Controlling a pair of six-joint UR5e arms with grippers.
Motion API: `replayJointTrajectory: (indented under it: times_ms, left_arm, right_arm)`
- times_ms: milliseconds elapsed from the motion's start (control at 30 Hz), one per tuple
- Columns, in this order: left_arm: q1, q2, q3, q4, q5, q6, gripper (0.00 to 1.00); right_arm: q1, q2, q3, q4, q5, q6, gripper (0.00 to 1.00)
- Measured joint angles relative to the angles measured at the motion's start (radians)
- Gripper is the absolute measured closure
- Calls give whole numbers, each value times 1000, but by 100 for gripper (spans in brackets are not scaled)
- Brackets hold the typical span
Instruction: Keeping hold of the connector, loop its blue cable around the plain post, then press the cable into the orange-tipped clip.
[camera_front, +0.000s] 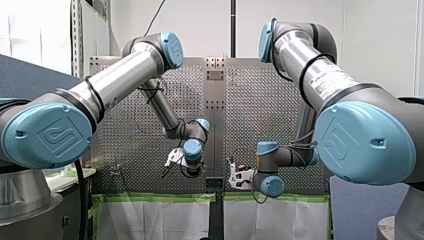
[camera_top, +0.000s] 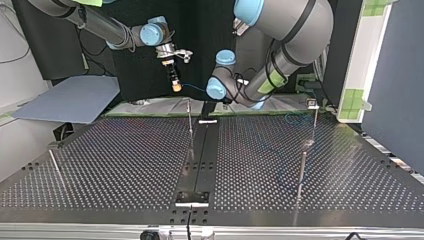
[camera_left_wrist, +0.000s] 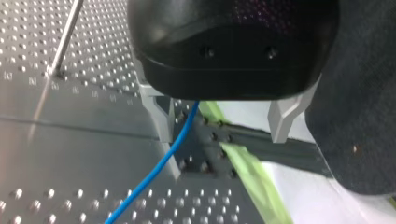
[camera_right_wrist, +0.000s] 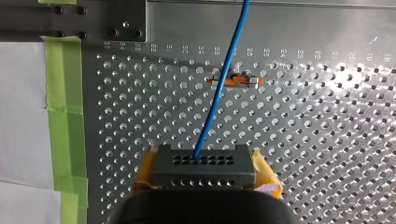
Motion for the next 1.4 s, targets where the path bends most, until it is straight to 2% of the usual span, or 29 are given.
replayJointTrajectory:
  times_ms: [367,467,633,800,1033,1067,1100,1133,1167,1200,1233,1267,1300,1333,1367,1400]
  left_arm:
    - [-3,0,-51,62,101,-96,1]
    - [-3,0,-53,78,132,-127,1]
    - [-3,0,-54,111,180,-175,1]
    - [1,0,-60,127,226,-221,1]
    - [11,0,-91,182,289,-285,1]
    - [11,0,-93,189,295,-293,5]
    - [11,0,-94,200,302,-304,5]
    - [11,0,-95,209,308,-313,14]
    - [11,0,-96,219,314,-325,27]
    - [11,0,-96,225,317,-334,27]
    - [12,0,-96,230,320,-343,36]
    - [12,0,-96,234,321,-353,52]
    - [12,0,-96,237,321,-365,52]
    - [12,0,-97,238,319,-374,70]
    - [12,0,-97,240,314,-383,83]
    - [12,0,-97,240,309,-387,83]
  right_arm:
    - [-4,0,-5,11,-3,0,100]
    - [-5,0,-13,27,-6,0,100]
    - [-6,0,-29,71,-7,-13,100]
    - [-9,0,-33,110,-7,-18,100]
    - [-11,0,-33,121,-6,-20,100]
    - [-11,0,-33,121,-6,-20,100]
    - [-11,0,-33,121,-6,-20,100]
    - [-11,0,-33,121,-6,-20,100]
    - [-11,0,-33,121,-6,-20,100]
    - [-11,0,-33,121,-6,-20,100]
    - [-11,0,-33,121,-6,-20,100]
    - [-11,0,-33,121,-6,-20,100]
    - [-11,0,-33,121,-6,-20,100]
    - [-11,0,-33,121,-6,-20,100]
    - [-11,0,-33,121,-6,-21,100]
    - [-12,0,-33,122,-6,-21,100]
